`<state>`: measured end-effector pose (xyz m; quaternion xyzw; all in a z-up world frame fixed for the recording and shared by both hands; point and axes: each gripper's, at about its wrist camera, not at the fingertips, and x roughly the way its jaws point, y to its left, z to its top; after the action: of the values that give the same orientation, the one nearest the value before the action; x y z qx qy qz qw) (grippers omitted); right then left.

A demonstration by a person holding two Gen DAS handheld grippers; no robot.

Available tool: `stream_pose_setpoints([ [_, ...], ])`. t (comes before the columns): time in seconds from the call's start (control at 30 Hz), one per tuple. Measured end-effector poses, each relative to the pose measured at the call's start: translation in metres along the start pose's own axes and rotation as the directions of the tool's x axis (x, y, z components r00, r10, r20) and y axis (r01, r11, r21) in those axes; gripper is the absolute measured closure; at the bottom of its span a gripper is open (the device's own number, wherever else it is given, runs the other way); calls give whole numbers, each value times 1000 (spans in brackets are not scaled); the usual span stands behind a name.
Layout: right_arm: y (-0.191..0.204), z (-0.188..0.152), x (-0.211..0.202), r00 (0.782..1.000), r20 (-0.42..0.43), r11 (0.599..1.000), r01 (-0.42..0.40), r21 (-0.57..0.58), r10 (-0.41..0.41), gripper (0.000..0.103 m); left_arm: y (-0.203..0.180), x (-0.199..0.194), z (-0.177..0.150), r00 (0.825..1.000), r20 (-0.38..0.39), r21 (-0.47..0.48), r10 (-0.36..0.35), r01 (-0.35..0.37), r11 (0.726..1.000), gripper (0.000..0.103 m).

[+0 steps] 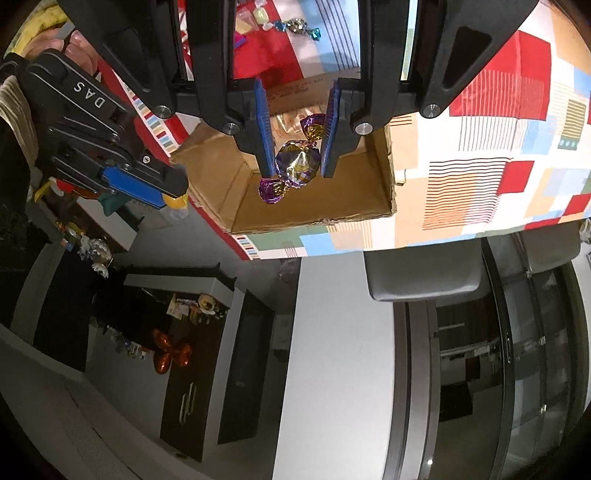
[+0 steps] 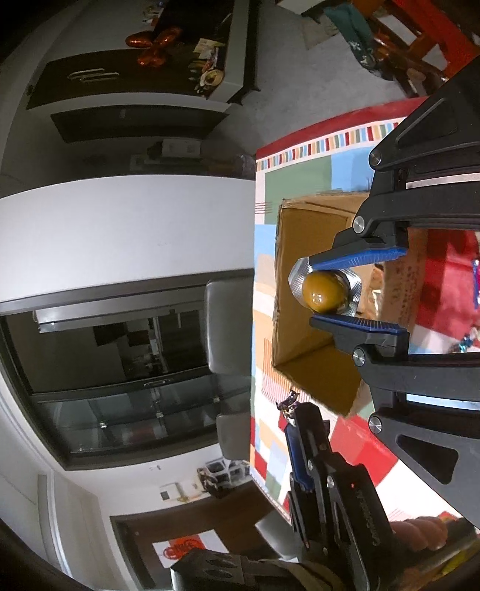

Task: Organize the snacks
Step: 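Carry both held snacks into the cardboard box and open both tools, then move both open tools back toward the remaining snacks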

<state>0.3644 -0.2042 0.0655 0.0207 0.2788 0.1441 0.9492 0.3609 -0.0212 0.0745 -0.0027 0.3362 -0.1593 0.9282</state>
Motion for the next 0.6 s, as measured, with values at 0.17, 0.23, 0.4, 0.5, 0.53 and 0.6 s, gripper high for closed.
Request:
stream_pose_setpoints([
  [0.17, -7, 2, 21, 999, -32, 1000, 10, -3, -11, 77, 5, 27, 6, 999, -35, -2, -4, 4, 1000, 77],
  [0.23, -11, 2, 30, 999, -44, 1000, 13, 2, -13, 77, 6, 34, 9, 999, -44, 5, -3, 3, 1000, 77],
  [0.4, -18, 3, 45, 997, -72, 1000, 19, 17, -18, 62, 9, 43, 12, 998, -31, 10, 46, -46, 999, 53],
  [0.5, -17, -1, 44, 997, -67, 999, 29, 15, -28, 59, 10, 39, 8, 998, -10, 14, 58, -57, 998, 51],
  [0.53, -17, -2, 43, 997, -67, 999, 29, 15, -27, 59, 10, 38, 7, 998, -8, 16, 65, -65, 998, 51],
  [0.6, -17, -4, 40, 998, -66, 1000, 19, 21, -17, 59, 9, 31, 3, 997, 0, 18, 74, -74, 997, 51],
])
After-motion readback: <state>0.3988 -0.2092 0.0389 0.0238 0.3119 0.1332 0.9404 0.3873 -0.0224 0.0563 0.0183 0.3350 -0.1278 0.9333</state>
